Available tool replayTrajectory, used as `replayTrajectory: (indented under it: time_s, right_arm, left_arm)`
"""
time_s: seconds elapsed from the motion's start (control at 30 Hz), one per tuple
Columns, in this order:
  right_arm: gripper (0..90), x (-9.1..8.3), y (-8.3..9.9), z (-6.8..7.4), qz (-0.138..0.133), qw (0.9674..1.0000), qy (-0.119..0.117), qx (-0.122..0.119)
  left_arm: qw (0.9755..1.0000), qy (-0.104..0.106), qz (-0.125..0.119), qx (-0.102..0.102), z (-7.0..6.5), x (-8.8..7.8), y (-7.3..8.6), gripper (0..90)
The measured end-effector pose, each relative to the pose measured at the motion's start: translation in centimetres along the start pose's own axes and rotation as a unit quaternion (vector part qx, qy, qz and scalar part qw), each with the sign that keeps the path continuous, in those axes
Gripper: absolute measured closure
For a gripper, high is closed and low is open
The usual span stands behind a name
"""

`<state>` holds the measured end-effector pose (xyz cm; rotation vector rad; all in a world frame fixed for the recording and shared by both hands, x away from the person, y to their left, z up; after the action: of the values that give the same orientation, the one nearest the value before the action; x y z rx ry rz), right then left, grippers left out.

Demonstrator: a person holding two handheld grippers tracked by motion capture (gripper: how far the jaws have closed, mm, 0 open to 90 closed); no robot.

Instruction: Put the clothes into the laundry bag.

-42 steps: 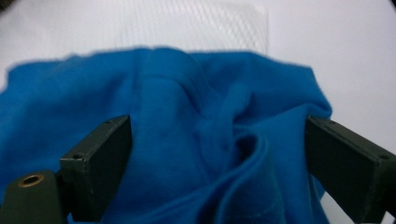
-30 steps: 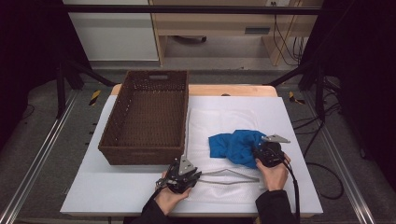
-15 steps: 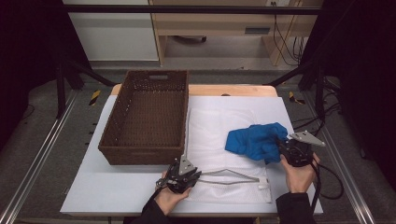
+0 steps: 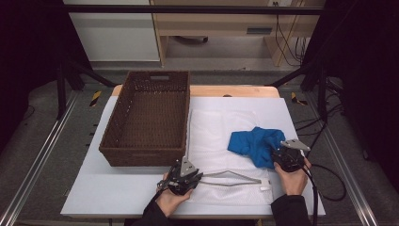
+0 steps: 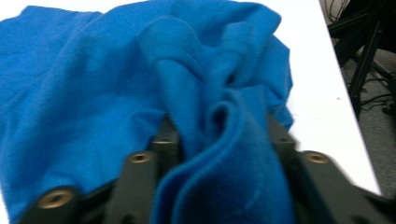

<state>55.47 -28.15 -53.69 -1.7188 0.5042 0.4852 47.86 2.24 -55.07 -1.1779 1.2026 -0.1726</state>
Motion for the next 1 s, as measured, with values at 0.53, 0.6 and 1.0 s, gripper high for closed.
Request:
replayTrajectory:
  time_s: [0.53, 0.6, 1.0]
  right_arm:
    - [24.9, -7.0, -4.5, 2.1, -0.108, 0.9899, -0.091, 0.005]
    - [27.4, -7.4, -4.3, 3.4, -0.104, 0.9879, -0.115, 0.004]
    - [33.5, -9.0, -1.6, 10.8, -0.074, 0.9712, -0.220, -0.051]
  left_arm:
    - [0.9999, 0.007, 0.002, -0.008, 0.0, -0.4, -0.3, 66.6]
    - [0.9999, 0.008, -0.007, -0.008, 0.0, -0.9, -0.7, 66.2]
    - [0.9987, 0.018, -0.044, 0.020, -1.5, -3.1, -2.5, 57.6]
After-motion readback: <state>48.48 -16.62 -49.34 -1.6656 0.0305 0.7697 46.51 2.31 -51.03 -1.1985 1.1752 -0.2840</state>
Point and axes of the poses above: each handheld gripper's, and its own axes: x roughly forward along the jaws, y roughly out of its underside, z roughly to its left, the point moved 10 cm from there along x, roughly forward along the jaws, and after that the axes turned 8 degrees about y, right-handed, at the moved point
